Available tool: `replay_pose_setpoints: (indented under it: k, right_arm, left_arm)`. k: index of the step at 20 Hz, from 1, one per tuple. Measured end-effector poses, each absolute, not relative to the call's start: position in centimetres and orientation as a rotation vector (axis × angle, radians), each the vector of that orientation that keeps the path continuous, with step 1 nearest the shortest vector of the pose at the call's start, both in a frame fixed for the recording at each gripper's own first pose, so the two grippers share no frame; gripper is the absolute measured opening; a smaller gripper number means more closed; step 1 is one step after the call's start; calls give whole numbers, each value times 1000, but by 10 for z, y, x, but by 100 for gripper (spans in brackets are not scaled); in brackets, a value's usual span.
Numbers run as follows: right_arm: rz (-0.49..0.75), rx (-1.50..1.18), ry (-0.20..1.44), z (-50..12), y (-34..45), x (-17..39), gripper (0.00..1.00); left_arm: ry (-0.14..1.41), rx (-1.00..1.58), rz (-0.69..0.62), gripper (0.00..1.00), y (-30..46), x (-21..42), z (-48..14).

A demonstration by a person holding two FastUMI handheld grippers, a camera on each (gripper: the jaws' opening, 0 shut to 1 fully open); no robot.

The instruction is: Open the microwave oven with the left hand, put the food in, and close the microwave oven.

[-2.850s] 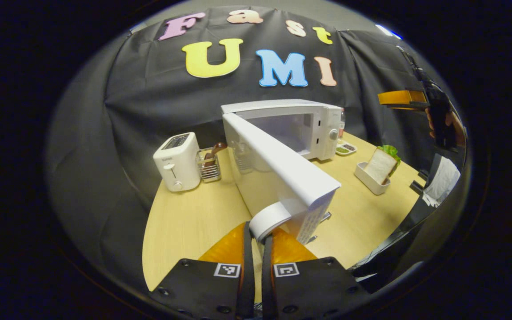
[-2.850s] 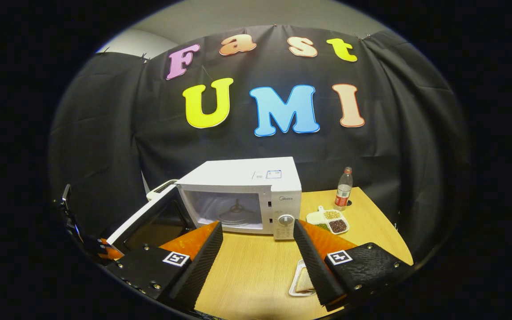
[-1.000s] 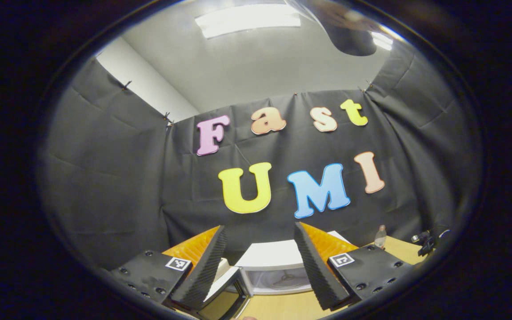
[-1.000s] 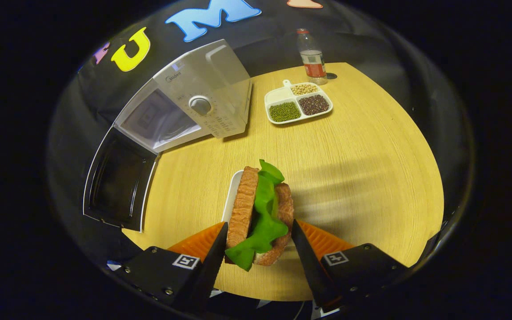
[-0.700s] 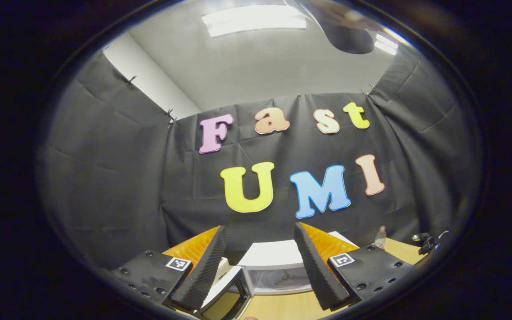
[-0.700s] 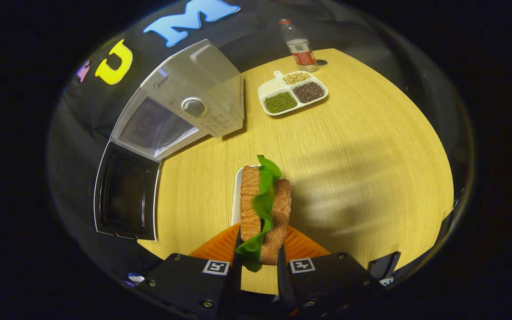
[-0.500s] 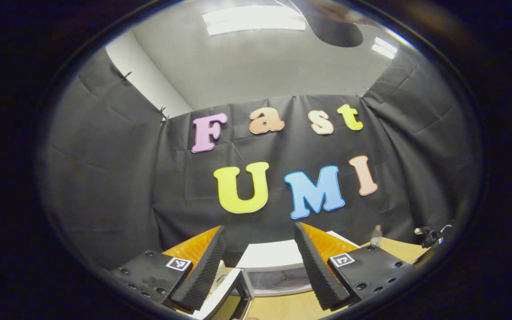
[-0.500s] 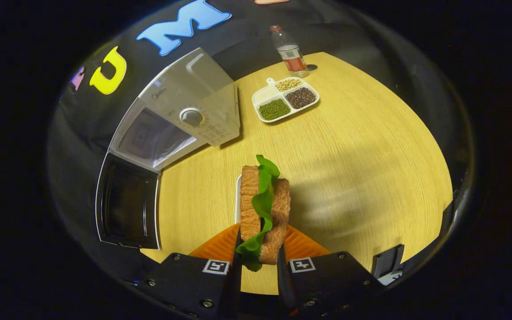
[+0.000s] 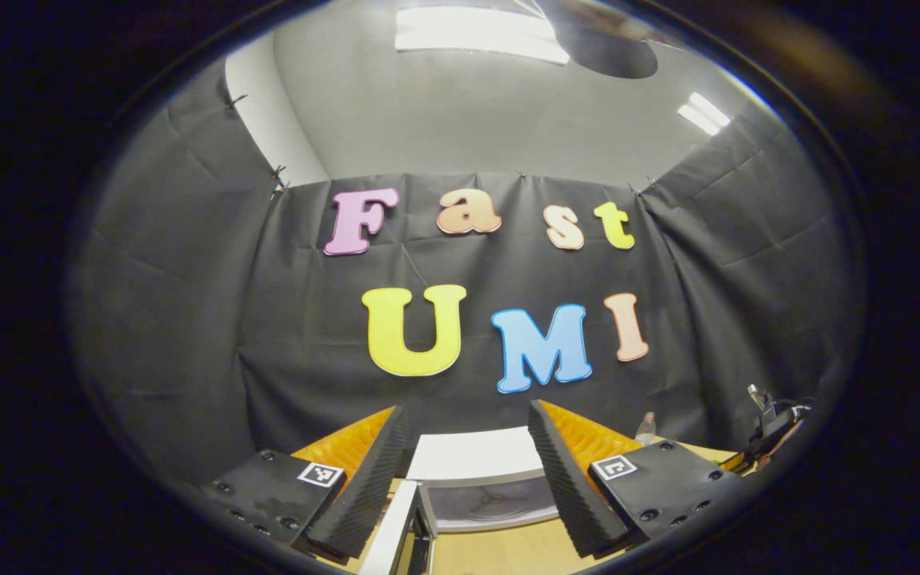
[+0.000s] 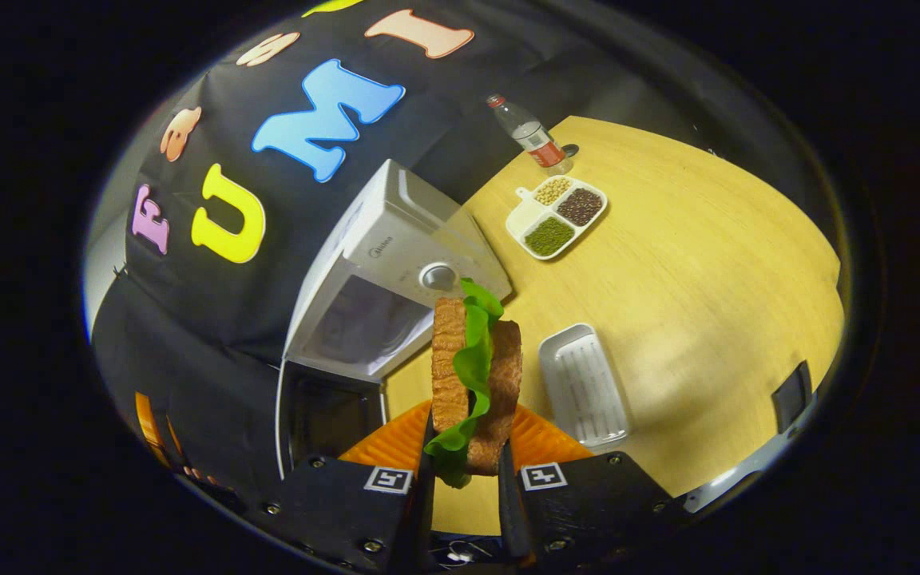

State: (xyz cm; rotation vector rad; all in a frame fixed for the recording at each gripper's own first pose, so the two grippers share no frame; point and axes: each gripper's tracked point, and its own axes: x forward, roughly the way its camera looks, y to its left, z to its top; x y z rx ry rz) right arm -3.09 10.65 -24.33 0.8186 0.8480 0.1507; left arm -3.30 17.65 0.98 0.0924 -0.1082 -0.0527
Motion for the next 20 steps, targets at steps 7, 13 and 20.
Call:
replay_pose_setpoints:
  k: [7,13,20]
  right_arm:
    - [250,933,760,-223,181,-11,30]
    - [278,1061,674,-223,235,21,35]
    - [230,1221,591,-251,281,84,35]
  left_arm:
    - [-66,96,-45,97,220,-40,-3]
    - [-21,105,-14,100,252,-45,-18]
    - [-3,87,47,100,284,-38,-33]
